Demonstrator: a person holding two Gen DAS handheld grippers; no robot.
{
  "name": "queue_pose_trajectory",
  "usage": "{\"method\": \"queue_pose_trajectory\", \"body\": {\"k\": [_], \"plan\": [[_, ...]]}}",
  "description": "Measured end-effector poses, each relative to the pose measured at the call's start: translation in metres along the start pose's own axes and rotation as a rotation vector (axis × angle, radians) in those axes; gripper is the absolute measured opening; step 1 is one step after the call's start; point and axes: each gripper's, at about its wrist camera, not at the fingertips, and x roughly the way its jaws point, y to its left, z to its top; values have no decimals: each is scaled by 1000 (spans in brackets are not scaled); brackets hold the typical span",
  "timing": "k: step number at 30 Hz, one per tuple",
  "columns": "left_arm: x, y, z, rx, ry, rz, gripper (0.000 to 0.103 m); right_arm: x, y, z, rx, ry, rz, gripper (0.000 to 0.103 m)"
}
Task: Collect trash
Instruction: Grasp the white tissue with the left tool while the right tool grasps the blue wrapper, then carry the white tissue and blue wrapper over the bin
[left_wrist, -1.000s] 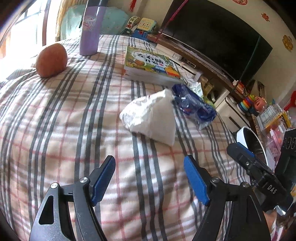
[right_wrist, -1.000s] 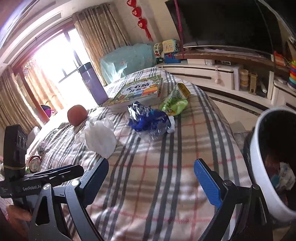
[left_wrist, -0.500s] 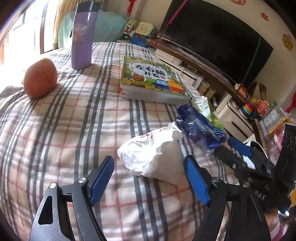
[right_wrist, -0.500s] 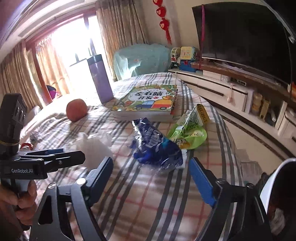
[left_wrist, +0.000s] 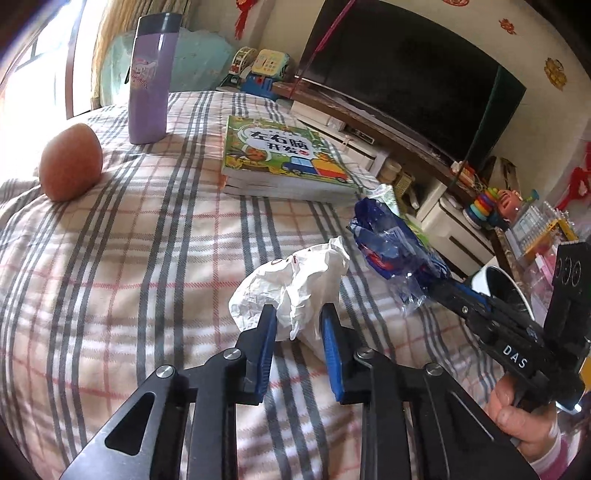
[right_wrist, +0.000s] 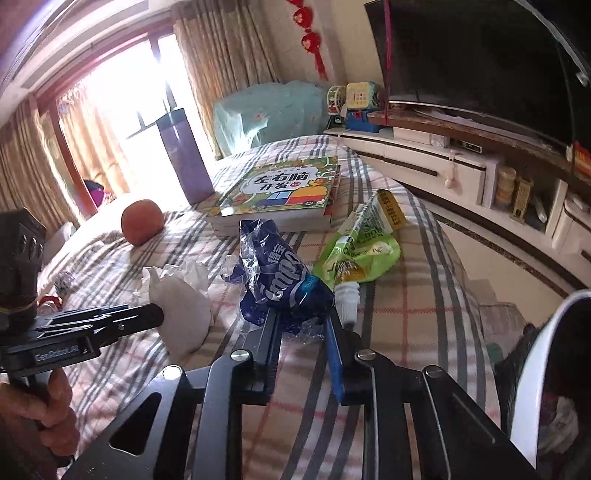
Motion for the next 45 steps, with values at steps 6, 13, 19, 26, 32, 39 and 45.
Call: {"method": "queue_pose_trajectory", "body": {"k": [6,13,19,26,32,39,45], "plan": [[-18,-10,-10,18,-9,-43,22,-30,-3,-18,62,-23,11,22],[-24,-25,-20,39,6,-92,22,-64,-14,-35,132,-53,-18,22],[-25,-41,-26,60,23,-124,22,-89,-24,-49,188,-76,-51,22],[-20,-65,-35,89,45,-166,22,-116,-36,-66,244,-109,-76,22],[-18,-84,-41,122,53,-190,22,-134,-44,-75,267,-126,-98,22],[-17,-101,-45,164,61,-205,22,-152,-54,-85,294,-148,-124,22],[-15,-118,-47,197,66,-216,23,-166,-62,-91,312,-167,-144,22]]}}
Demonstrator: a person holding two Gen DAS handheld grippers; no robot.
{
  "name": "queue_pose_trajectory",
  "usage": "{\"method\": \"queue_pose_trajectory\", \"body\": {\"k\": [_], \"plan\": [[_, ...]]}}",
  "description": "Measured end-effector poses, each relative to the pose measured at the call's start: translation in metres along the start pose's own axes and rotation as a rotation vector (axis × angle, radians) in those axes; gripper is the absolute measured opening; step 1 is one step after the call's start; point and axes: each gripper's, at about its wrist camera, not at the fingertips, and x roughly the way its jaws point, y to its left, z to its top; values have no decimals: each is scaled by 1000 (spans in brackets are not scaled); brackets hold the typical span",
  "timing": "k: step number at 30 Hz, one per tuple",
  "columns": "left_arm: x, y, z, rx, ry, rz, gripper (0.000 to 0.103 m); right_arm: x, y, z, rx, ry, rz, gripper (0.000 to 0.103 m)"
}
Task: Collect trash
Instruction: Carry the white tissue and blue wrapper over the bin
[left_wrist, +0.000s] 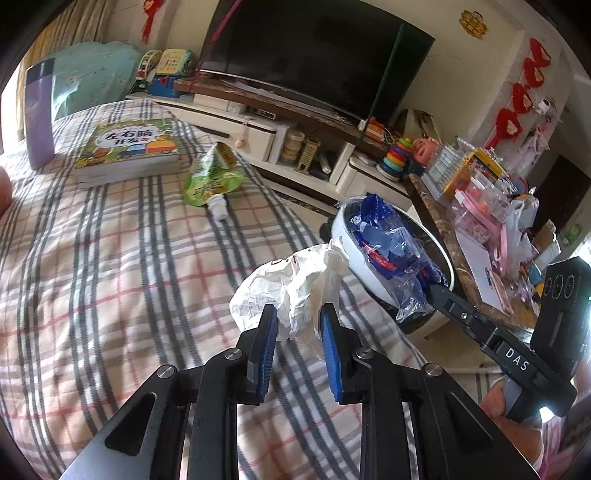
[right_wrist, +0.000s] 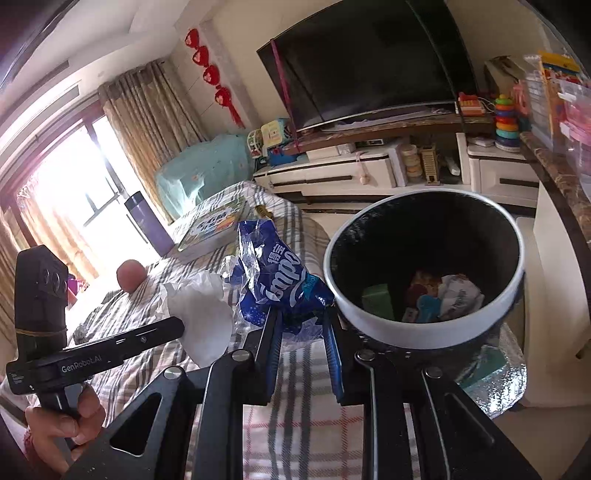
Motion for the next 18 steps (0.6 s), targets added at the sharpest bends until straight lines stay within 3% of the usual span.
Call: {"method": "queue_pose_trajectory", "body": {"k": [18], "plan": [[26,-42,12,91,29,-25,23,-32,-41,5,68,-69,-64,22]]}}
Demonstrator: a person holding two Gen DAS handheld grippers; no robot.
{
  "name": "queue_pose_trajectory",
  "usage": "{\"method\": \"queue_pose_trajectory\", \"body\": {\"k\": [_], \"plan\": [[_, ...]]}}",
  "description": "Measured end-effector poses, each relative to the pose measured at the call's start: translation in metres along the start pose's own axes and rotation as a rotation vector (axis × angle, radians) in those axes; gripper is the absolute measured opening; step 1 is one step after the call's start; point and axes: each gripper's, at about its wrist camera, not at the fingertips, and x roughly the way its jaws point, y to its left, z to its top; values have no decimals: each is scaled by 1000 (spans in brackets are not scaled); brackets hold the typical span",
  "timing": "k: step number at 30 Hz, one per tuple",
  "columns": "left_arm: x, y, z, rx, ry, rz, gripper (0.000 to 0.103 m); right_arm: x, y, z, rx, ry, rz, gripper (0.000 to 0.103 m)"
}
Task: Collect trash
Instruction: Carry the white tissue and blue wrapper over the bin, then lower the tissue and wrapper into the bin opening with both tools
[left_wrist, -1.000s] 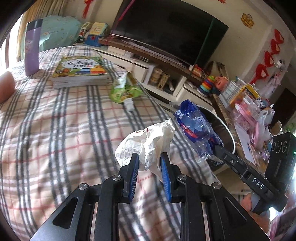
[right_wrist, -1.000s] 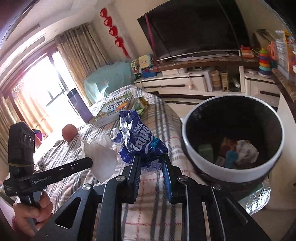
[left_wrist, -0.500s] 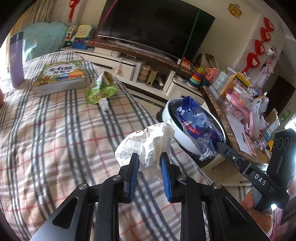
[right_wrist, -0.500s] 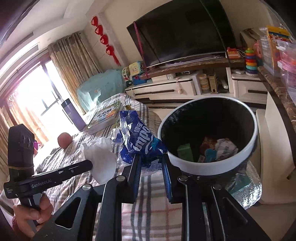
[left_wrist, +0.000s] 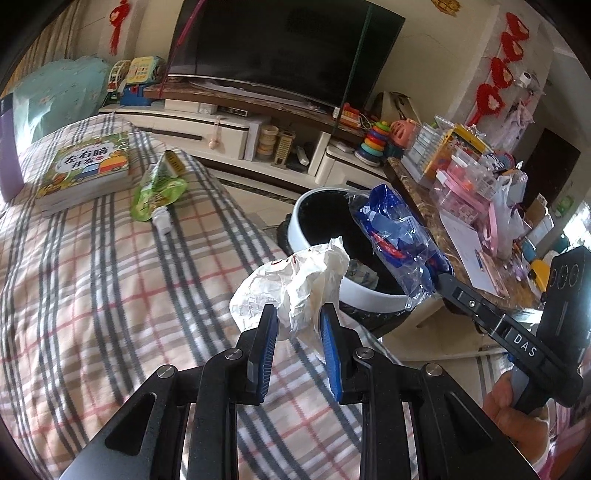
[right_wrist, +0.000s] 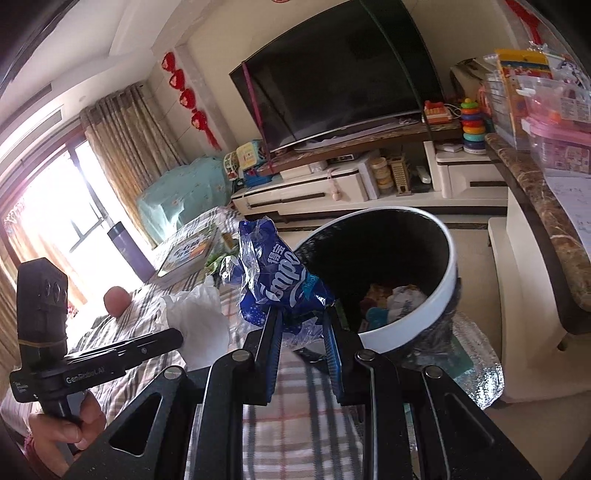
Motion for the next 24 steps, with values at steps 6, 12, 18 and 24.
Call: {"method": "queue_pose_trajectory", "body": {"k": [6,12,18,24], "plan": [[10,-9,6,23,9,-5,23,-6,-11,1,19,-8,-14,22],[18,-19,10,46,15,-11,23,-7,-18,2,33,-11,-24,22],[23,-25,15,63,15,-18,23,-9,-23,5,39,-18,-34,22],[29,-30,20,77,16,-23,23,-11,-26,7,43,-27,-46,22]]}}
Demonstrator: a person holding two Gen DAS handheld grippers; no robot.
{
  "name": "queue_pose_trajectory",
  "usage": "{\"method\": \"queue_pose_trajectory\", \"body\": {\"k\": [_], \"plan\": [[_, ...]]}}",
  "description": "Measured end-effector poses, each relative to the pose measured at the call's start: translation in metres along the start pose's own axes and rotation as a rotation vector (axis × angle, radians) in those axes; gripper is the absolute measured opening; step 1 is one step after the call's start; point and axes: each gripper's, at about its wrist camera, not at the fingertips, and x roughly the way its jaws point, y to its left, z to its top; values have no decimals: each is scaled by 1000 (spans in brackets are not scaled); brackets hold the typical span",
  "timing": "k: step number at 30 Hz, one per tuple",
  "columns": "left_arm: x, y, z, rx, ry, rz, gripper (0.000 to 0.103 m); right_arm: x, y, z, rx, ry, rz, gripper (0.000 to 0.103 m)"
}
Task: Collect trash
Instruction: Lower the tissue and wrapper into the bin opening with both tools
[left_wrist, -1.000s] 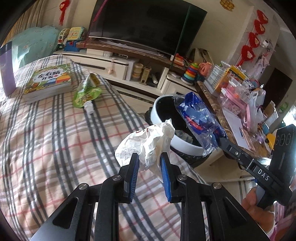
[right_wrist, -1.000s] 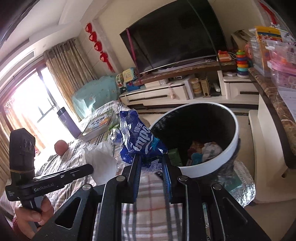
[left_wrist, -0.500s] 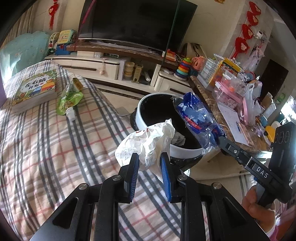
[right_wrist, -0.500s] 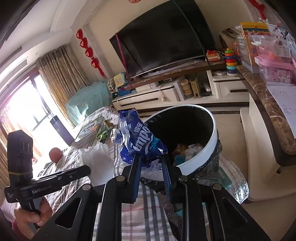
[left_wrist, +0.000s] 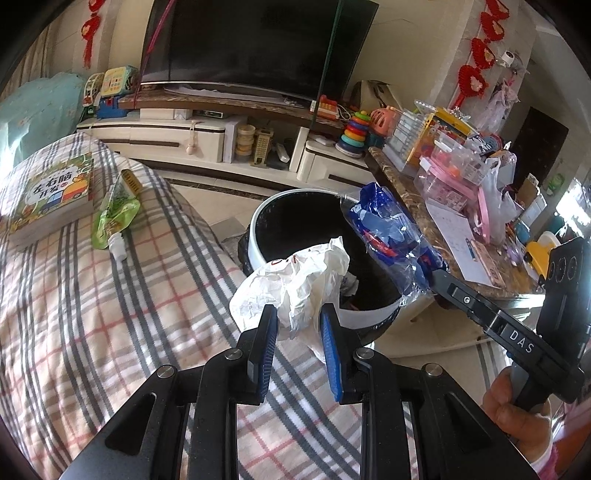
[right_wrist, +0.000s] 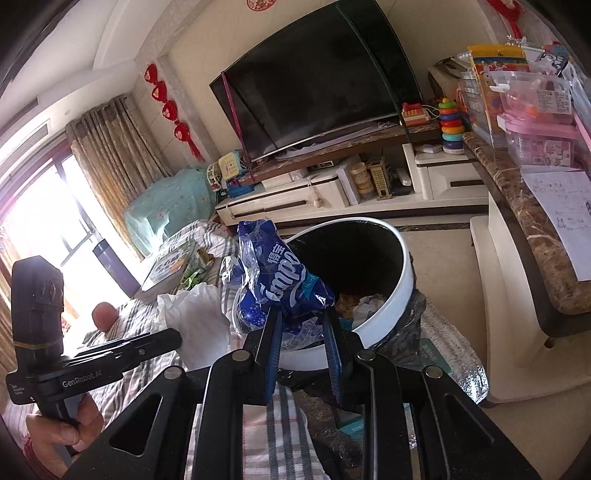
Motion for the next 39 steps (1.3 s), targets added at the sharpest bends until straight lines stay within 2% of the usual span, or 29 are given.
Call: {"method": "queue_pose_trajectory", "body": {"k": [39], "plan": [[26,-13,34,33,-14,-6,23,16,1,23,-48,-6,-80,22]]}}
